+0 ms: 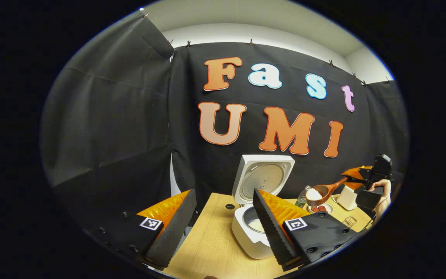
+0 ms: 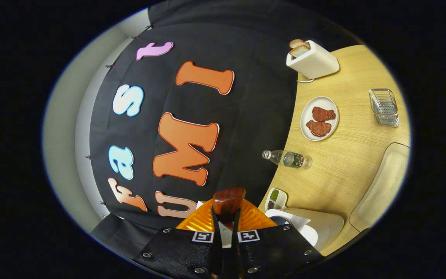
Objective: Close the left gripper, press the button to open the rice cooker; take a wooden spoon from the chopstick holder with the right hand, scoop a spoonful of rice and pour it into the rice cooker, then put the wooden spoon back into the chopstick holder.
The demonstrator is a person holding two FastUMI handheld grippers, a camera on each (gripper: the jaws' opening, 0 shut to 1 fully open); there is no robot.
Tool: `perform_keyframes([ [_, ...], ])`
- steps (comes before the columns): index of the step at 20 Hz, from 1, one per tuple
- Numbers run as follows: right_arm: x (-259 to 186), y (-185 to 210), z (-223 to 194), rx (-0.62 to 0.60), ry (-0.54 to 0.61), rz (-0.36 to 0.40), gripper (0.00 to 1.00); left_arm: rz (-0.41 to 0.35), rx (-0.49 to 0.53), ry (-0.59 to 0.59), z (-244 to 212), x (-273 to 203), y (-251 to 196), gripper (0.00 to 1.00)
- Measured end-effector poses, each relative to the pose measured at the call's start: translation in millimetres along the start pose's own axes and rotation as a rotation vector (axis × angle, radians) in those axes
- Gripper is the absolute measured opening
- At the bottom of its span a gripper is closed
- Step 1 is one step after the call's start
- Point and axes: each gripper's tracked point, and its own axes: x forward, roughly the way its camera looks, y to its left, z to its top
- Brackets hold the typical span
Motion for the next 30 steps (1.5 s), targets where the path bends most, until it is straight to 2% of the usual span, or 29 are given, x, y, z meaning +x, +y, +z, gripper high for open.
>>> perform_keyframes([
  [3,18,10,-14,-0.134,-0.021,-0.01,0.08,0.005,0.002,0.007,-2,-3,9,0.99],
  [12,34,37,-48,-0.44,-0.037,0.009,0.08,0.029,-0.014,0.02,-13,-13,32,0.99],
  [19,38,57,-65,-0.636,-0.074,0.026,0.08,0.027,-0.027,0.015,-12,-11,37,0.99],
  [30,36,85,-99,-0.899,-0.069,0.113,0.08,0.023,-0.017,0.011,-11,-4,35,0.99],
])
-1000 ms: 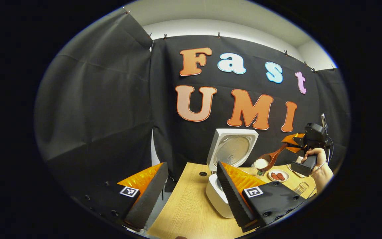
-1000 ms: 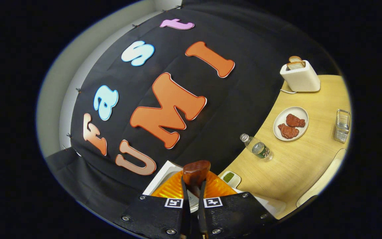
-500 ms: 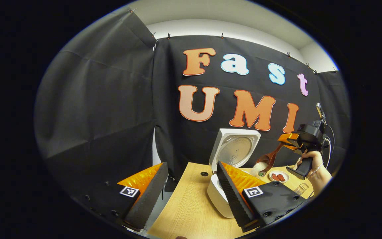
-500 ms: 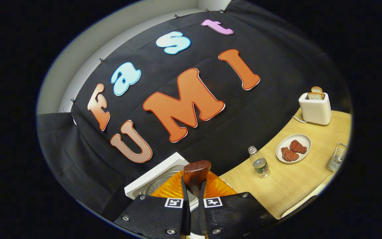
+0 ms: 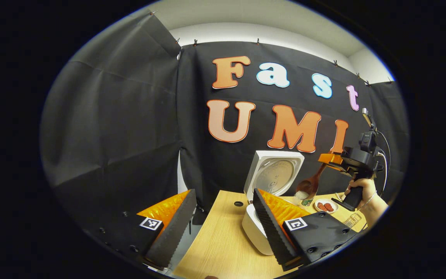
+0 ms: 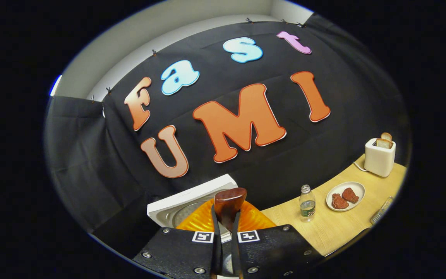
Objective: Close the left gripper, press the button to open the rice cooker; take a wooden spoon from the chopstick holder with the right hand, scoop a spoonful of rice and pour it into the rice cooker, then put the wooden spoon back into the chopstick holder.
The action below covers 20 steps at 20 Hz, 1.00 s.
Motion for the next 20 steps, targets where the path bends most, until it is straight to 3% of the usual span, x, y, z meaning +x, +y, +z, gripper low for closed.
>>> perform_keyframes([
  [20,-14,34,-25,-0.377,0.007,0.176,0.08,-0.003,0.015,0.011,-5,2,-8,0.99],
])
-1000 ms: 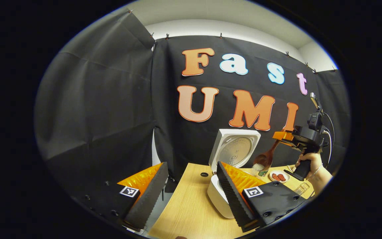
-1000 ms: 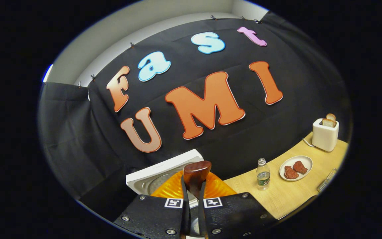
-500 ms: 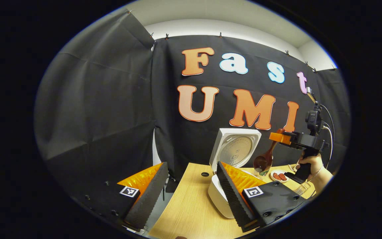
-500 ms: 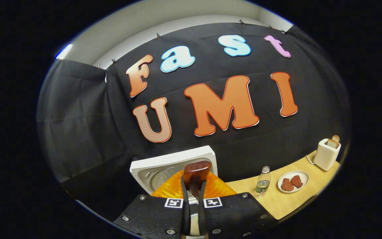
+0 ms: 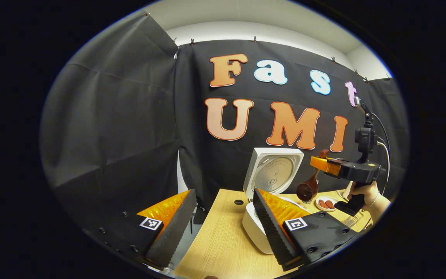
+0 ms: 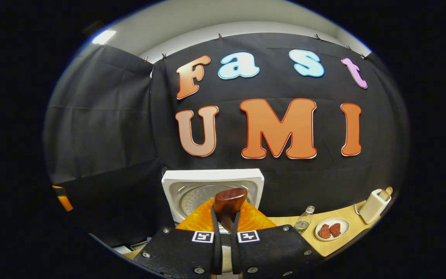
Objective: Close the left gripper, press the button to open the rice cooker; take a wooden spoon from the chopstick holder with the right hand, scoop a spoonful of rice and pour it into the rice cooker, then put the wooden spoon back into the chopstick holder.
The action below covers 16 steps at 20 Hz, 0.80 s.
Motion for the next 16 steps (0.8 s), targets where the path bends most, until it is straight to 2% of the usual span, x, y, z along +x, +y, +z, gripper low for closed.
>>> perform_keyframes([
  [4,-9,-10,5,0.173,0.004,0.031,0.08,-0.006,-0.028,0.002,3,3,-8,0.99],
  [8,-28,-55,19,0.29,-0.006,0.01,0.08,-0.012,-0.042,-0.019,17,9,-25,0.99],
  [12,-58,-119,24,0.405,-0.011,-0.02,0.08,0.011,-0.02,-0.06,35,14,-46,0.99],
  [16,-95,-207,15,0.39,-0.015,-0.126,0.08,0.012,-0.013,-0.071,41,21,-80,0.99],
])
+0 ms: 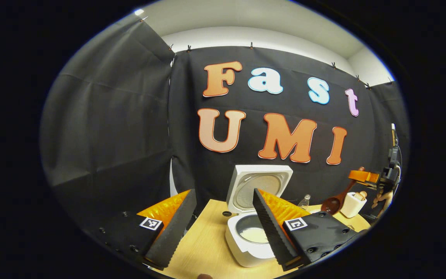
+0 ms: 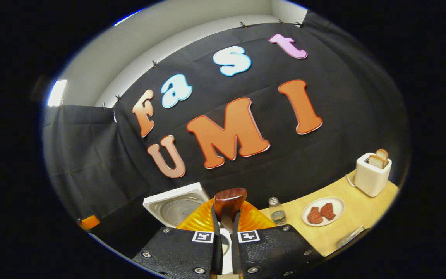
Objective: Close the left gripper, press the button to open the rice cooker; take a wooden spoon from the chopstick holder with the right hand, scoop a spoonful of rice and pour it into the rice cooker, then put the wooden spoon back into the chopstick holder.
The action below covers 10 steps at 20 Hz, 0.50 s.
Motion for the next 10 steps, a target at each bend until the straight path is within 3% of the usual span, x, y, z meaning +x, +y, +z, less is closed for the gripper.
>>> perform_keyframes([
  [5,-44,-104,8,0.0,-0.004,-0.128,0.08,-0.027,0.014,0.0,0,10,-50,0.99],
  [6,-51,-124,8,-0.004,-0.003,-0.154,0.13,-0.031,0.017,0.004,-1,14,-59,0.99],
  [7,-59,-145,6,-0.004,0.0,-0.181,0.08,-0.036,0.021,0.006,-2,16,-68,0.99],
  [10,-77,-202,-7,0.014,0.028,-0.256,0.08,-0.04,0.025,0.01,-5,22,-94,0.99],
])
